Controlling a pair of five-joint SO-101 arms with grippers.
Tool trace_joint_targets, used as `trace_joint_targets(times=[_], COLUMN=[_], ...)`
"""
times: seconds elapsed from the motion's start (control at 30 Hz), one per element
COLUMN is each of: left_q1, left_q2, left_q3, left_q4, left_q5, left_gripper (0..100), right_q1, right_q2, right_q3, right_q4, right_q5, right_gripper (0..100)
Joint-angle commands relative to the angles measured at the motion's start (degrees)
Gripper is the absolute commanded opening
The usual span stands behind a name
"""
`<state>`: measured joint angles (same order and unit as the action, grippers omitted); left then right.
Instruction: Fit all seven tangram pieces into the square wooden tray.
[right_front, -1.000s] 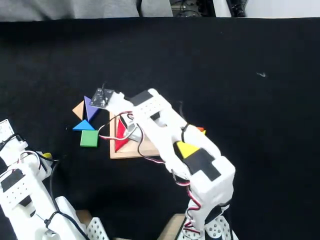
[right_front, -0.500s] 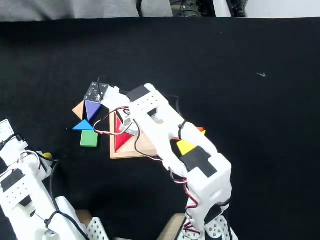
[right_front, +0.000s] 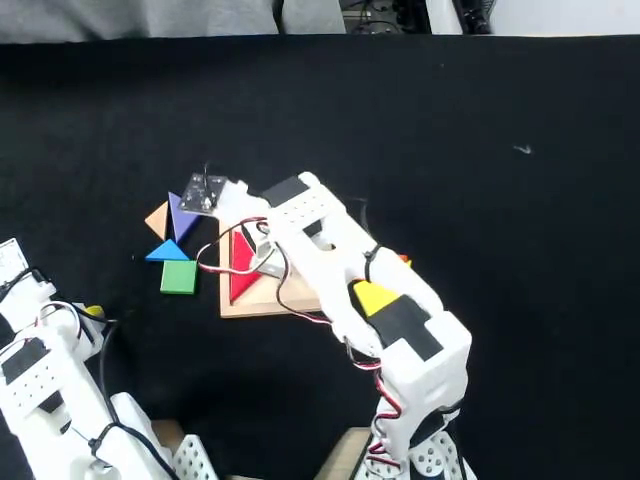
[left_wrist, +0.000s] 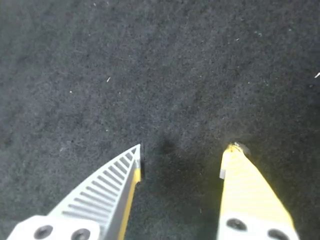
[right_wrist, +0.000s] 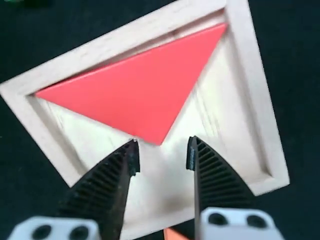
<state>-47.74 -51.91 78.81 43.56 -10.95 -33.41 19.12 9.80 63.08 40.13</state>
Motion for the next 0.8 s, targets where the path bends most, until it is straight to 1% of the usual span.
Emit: trace_joint_targets(times=[0.0,0.2,0.43,0.57,0.77], left_q1=[0.66,0.66,0.66,0.66,0.66], left_q2=[-0.44,-0.44,-0.44,-0.44,-0.44], left_q3=[-0.31,-0.31,-0.31,-0.31,-0.31], left_q4=[-0.35,-0.35,-0.35,-0.35,-0.35], left_q5=[0.09,0.09,0.09,0.09,0.09], left_gripper=[26,26,26,26,26], right_q1=[-0.88,-3.34,-6.86,-5.89,-1.76], right_q2=[1.27,4.26,4.00,3.38,-6.37], right_q3=[-3.12,-5.85,-7.78,-8.48,-9.54], right_q4=[-0.88,-0.88,-0.79,0.62,10.64], right_q5=[0.70,0.70,0.44,0.44,0.44], right_gripper=[15.8,15.8,15.8,15.8,16.2])
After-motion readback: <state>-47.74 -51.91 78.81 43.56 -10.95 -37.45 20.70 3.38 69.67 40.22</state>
